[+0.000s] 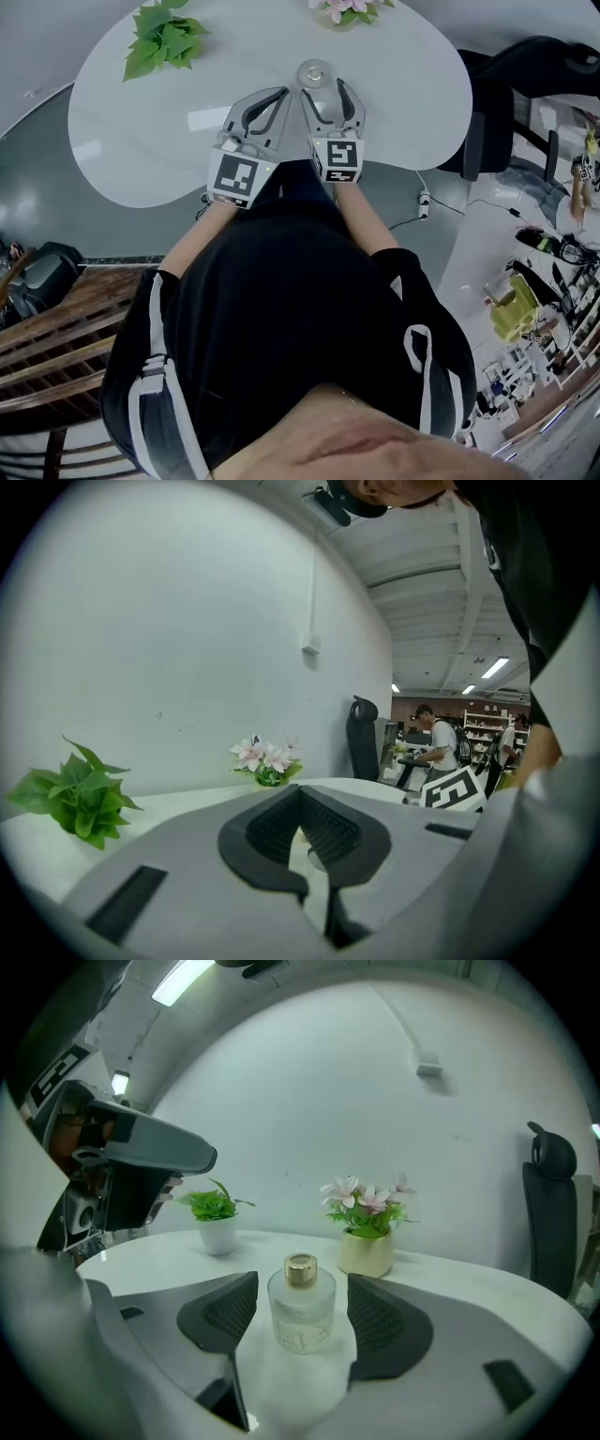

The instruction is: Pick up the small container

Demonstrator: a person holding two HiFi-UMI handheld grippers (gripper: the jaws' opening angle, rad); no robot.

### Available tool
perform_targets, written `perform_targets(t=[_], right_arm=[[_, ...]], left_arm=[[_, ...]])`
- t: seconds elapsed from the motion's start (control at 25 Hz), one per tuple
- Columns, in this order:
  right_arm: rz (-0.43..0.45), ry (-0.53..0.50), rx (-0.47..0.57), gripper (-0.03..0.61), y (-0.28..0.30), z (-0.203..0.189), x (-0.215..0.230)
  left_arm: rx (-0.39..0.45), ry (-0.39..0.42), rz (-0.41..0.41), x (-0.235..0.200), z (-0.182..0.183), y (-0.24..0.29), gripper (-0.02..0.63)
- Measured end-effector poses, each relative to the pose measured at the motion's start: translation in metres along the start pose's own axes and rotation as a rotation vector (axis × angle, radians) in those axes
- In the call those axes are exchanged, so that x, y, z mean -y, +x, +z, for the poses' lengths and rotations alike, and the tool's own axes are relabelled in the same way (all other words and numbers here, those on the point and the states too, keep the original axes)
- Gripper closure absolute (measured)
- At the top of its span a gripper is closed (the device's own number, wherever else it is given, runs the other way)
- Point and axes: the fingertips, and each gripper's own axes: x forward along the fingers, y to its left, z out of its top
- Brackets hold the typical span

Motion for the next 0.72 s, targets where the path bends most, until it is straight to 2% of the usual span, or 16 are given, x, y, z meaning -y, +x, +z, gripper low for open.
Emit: perform_targets(t=[0.28,0.72], right_arm=[[0.009,0.012,-0.072,0.265,0.023,-0.021,0.001],[0.020,0.023,-0.087,0.256,0.051,-0.026,-0.001]], left_arm=[[-0.031,-0.014,0.010,-0.005,-0.009,0.008,0.606],[-0.063,-0.031,0.030,-0.017,-0.018,0.015,0.606]])
